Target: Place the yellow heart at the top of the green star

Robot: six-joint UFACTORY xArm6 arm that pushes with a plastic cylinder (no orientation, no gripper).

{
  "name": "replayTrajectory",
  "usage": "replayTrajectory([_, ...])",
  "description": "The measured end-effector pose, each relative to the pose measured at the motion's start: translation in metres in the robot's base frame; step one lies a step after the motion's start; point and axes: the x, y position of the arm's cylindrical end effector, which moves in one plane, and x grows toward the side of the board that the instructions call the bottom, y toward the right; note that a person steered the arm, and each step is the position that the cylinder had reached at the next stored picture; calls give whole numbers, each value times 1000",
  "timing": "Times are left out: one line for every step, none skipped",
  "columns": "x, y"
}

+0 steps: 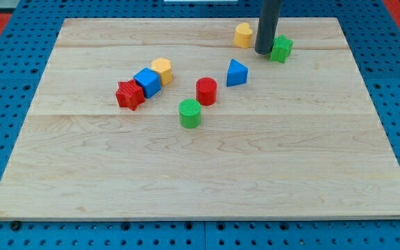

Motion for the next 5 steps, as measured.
replayTrajectory([-3,-5])
replayTrajectory([11,-32])
replayTrajectory([7,-63])
replayTrajectory([-30,-66])
replayTrajectory([-52,-67])
